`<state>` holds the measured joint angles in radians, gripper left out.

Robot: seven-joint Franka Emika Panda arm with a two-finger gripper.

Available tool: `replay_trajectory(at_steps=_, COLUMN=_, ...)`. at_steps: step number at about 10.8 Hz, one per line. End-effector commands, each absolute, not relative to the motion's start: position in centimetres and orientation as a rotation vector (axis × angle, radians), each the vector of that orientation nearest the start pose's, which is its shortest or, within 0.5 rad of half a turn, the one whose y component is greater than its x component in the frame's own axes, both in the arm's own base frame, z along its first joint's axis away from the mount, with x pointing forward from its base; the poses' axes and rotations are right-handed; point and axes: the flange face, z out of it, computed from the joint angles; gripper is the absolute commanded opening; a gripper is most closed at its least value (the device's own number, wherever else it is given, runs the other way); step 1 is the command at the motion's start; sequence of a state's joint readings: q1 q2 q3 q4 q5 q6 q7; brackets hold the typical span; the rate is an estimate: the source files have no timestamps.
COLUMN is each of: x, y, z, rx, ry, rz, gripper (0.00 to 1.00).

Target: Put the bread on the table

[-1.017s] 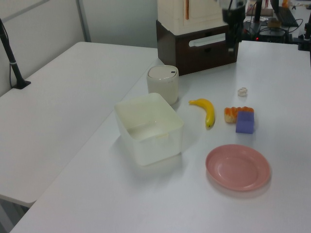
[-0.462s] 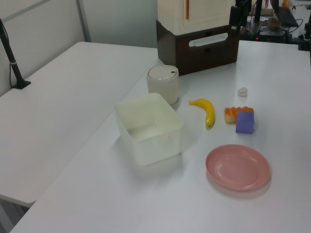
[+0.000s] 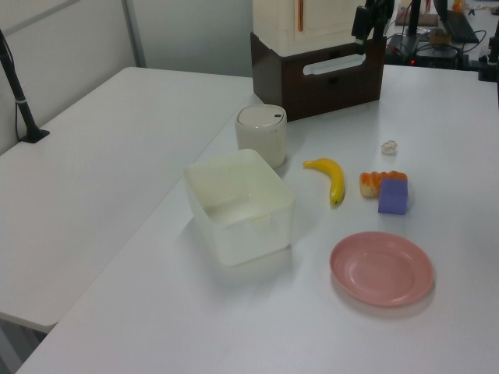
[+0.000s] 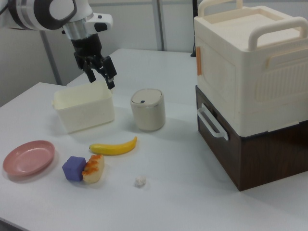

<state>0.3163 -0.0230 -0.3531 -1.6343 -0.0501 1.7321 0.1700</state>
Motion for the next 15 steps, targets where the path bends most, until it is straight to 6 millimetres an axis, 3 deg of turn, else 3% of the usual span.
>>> replay_trajectory(at_steps=1, x=56.6, y=-2.4, z=61.8, rx=-3.136, ry=0.35, rz=-0.191, gripper=1.0)
replay_trajectory(at_steps=7, x=56.0, y=-2.3, z=61.1, rx=-3.148, ry=0.328, rz=-0.09, gripper=1.0)
replay_trajectory(at_steps=9, x=55.5, y=-2.1, z=60.7, rx=-3.16, ry=0.231, rz=-0.015, gripper=1.0)
replay_trajectory(at_steps=15, x=55.5, y=-1.9, z=60.7, rx=-3.161, ry=0.221, rz=-0.018, gripper=1.0)
